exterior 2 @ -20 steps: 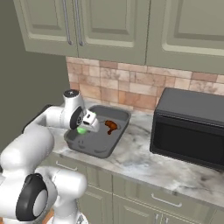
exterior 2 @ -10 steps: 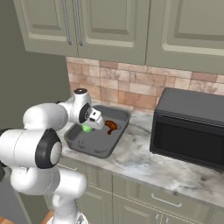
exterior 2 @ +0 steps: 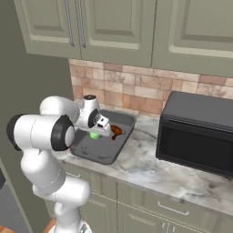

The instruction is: Place one corn and one chicken drumstick in each tupperware on the nearby counter, to pack two identical lunches.

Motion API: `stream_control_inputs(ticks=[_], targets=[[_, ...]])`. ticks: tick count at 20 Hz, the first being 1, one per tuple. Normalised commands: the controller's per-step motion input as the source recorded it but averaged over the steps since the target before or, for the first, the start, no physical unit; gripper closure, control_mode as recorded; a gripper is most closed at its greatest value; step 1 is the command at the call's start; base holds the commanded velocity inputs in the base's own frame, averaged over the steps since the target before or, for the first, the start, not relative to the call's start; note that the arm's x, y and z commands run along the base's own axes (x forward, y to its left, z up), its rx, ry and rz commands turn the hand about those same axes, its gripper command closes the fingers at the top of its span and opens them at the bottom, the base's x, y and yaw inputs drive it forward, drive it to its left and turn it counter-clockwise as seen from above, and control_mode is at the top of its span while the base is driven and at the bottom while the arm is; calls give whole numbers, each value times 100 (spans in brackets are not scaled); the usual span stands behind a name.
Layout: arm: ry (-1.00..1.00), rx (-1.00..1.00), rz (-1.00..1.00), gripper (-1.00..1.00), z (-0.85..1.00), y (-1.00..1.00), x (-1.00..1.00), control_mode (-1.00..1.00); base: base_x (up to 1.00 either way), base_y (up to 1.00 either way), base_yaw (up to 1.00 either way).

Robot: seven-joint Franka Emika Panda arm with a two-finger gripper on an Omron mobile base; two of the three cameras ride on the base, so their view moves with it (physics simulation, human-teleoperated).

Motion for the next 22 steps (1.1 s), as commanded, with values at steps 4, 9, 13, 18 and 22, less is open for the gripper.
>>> stream_control_inputs(ticks=[4, 9, 13, 18, 22], targets=[[0, 0, 0, 100, -24, -8, 27, -100, 0, 0, 0], [0, 0, 0, 100, -24, -2, 32, -100, 0, 0, 0], [0, 0, 0, 100, -22, 0, 32, -100, 0, 0, 0], [0, 0, 0, 100, -7, -9, 14, -100, 0, 0, 0], [0, 0, -1, -100, 0, -34, -16, -100, 0, 0, 0]])
